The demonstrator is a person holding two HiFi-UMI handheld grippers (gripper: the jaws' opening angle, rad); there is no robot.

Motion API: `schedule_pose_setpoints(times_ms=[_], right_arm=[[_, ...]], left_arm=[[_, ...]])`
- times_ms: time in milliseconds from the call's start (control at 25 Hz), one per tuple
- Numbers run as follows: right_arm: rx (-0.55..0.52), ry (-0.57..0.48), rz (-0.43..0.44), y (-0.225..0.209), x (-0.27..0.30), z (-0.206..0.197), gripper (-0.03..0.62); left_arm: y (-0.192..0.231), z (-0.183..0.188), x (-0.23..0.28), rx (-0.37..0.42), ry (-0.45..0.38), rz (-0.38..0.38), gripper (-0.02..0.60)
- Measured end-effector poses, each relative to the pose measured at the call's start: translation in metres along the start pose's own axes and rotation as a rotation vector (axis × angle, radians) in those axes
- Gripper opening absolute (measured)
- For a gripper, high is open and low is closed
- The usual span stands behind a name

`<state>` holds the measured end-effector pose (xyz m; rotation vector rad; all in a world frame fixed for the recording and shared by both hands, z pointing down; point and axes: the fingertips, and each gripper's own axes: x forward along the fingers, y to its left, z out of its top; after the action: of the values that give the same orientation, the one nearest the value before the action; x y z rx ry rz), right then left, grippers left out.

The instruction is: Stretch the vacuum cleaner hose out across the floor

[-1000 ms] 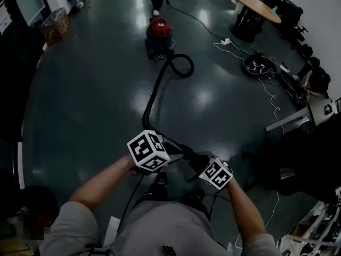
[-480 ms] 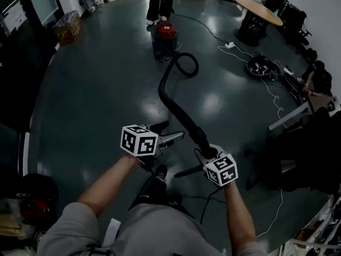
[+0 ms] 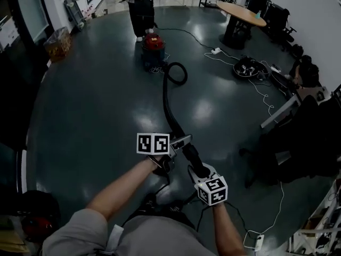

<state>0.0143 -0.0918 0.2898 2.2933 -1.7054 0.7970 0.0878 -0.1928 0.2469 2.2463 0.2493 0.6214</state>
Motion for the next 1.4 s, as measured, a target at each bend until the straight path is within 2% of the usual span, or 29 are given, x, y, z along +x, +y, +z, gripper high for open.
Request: schedule_pose_setpoints(times_ms=[240,360,440,640,760,920,1120,1320,1400], right_arm=[[-0.051,0.051,-0.127,0.014,0.002,-0.018,0.103],[-0.077,0.055,-0.135,0.032,0.002,-0.020,0.103],[-0.095,0.059,-0.137,0.046,0.002,-0.021,0.103],[-0.030,0.092,-0.174,0.058,0.003,-0.040,0.104],[0.015,0.101,-0.162,0.070,0.011,-0.049,0.104],[0.044,0.104,-0.137,0.090,0.025,-0.049,0.120],[-0.012,0.090,-0.076,0.109,0.038,-0.034,0.146],[-0.060,0.138,0.000,0.120,0.016,-0.039,0.163],[-0.111,0.167,-0.022,0.106,0.000,-0.037,0.163]], left_arm=[[0.020,-0.029,-0.001,-0.102,0.110,-0.060,0.405],[0.020,-0.039,-0.002,-0.197,0.150,-0.149,0.405],[0.015,-0.040,-0.005,-0.193,0.159,-0.191,0.405],[-0.008,-0.042,-0.011,-0.007,0.190,-0.219,0.371],[-0.032,-0.041,-0.018,0.125,0.200,-0.287,0.306],[-0.066,-0.045,-0.032,0.314,0.260,-0.371,0.260],[-0.087,-0.043,-0.049,0.510,0.331,-0.444,0.245],[-0.080,-0.043,-0.060,0.629,0.405,-0.474,0.241],[-0.071,-0.045,-0.068,0.665,0.451,-0.487,0.239]])
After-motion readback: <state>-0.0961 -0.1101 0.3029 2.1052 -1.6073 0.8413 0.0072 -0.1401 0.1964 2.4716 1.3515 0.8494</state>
